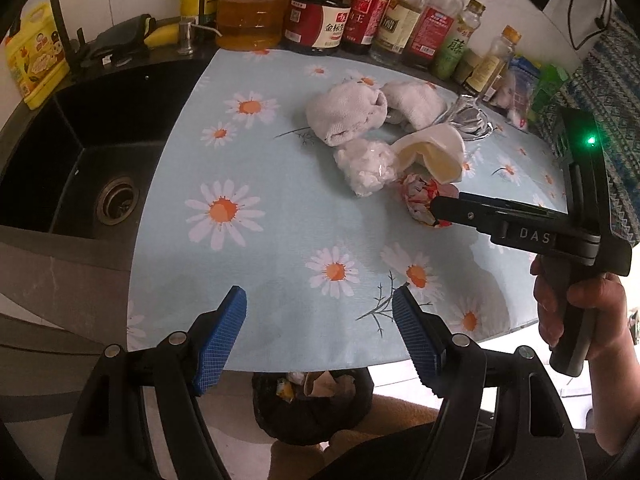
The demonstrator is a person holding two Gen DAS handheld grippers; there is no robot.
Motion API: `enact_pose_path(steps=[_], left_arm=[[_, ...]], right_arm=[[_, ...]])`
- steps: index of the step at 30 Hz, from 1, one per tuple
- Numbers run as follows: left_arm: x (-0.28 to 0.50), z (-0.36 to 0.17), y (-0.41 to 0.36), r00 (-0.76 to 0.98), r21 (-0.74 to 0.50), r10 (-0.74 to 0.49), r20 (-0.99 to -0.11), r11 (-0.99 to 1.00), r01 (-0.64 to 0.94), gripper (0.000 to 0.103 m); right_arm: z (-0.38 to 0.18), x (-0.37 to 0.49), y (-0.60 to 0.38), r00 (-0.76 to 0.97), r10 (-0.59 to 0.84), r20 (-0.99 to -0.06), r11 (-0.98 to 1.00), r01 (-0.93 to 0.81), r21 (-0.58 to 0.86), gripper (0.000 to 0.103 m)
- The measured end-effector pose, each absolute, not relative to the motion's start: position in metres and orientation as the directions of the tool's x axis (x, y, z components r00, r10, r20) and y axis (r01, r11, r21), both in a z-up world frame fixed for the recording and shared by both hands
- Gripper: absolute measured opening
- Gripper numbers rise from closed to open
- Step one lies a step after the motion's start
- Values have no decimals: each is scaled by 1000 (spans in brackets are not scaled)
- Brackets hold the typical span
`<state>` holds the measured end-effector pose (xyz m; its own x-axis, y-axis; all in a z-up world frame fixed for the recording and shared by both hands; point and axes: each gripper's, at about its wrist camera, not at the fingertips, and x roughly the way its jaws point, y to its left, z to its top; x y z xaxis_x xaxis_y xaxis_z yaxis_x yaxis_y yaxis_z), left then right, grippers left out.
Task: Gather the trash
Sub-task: 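Reach the right tool to the pink and red crumpled wrapper and grasp it, then grasp the clear plastic bag ball with the left tool while the right tool holds the wrapper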
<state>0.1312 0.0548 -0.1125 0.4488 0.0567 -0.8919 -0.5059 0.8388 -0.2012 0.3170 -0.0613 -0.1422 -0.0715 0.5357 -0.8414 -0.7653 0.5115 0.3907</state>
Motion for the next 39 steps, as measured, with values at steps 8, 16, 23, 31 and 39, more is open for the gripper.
enact_pose_path(steps=[8,16,23,31,39], left_arm=[[138,-113,57,437,-194,66,-897,830,-524,73],[138,-117,59,411,-172,73,-909,831,-529,73],[139,-116,61,422,-186,60,-904,836,-517,73],[150,-115,55,441,-219,19,-897,849,-481,73],[172,-108,56,466,-227,4,-885,870,-439,73]], right_arm=[[-151,322,-55,-95,533,-841,503,-764,405,64],[-150,313,-55,-60,524,-850,488,-796,357,49],[-145,302,-70,-87,541,-836,489,-776,397,48],[-132,283,-93,-59,546,-836,507,-771,386,48],[-123,278,-127,-12,554,-832,563,-731,385,48]])
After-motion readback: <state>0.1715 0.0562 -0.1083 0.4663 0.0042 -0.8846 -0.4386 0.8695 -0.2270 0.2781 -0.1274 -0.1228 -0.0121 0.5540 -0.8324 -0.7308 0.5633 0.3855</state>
